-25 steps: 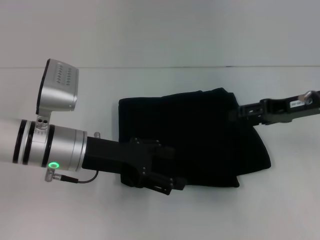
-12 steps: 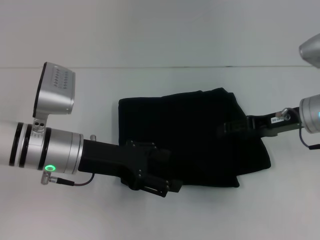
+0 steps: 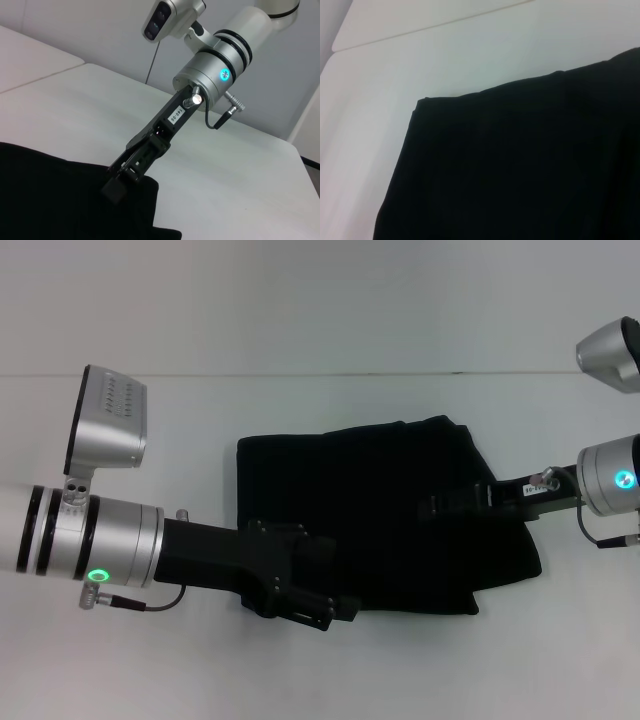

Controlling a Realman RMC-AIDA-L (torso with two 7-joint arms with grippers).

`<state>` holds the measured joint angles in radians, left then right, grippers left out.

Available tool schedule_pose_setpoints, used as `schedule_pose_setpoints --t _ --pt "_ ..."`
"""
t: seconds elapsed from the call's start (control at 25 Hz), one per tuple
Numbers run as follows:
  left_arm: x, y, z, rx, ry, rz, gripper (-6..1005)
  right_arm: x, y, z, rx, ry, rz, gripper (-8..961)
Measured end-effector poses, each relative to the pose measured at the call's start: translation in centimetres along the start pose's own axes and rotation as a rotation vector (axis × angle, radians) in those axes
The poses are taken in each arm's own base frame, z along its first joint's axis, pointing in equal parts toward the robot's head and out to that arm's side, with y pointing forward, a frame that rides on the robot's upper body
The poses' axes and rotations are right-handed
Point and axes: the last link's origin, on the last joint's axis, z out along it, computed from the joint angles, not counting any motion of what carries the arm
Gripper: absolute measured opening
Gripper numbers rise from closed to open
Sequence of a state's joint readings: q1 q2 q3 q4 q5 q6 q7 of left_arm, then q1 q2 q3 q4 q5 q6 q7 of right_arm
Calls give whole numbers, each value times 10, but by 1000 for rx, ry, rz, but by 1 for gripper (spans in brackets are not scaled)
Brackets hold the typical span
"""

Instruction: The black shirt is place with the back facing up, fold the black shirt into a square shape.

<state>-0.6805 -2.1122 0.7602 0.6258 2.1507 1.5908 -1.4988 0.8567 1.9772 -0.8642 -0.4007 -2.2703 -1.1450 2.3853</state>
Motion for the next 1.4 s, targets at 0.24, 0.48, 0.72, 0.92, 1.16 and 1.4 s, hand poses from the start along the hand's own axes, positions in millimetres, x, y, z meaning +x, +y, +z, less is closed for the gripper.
schedule_pose_setpoints --t 0.24,0.48,0.72,0.92,1.16,1.4 --pt "-1 0 -1 5 -1 -6 949 2 0 3 2 4 5 912" --pt "-3 -1 -2 12 -1 -15 949 5 1 5 0 8 5 911" --pt "-3 -2 -2 21 -2 -20 949 7 6 11 -8 21 -6 911" --pt "-4 -4 -3 30 -8 -20 948 7 6 14 -1 12 5 895" --pt "-6 -5 -3 34 -25 -20 948 8 4 15 8 -2 7 770" --pt "-6 -6 -5 43 -29 -20 949 8 3 15 7 -11 9 502"
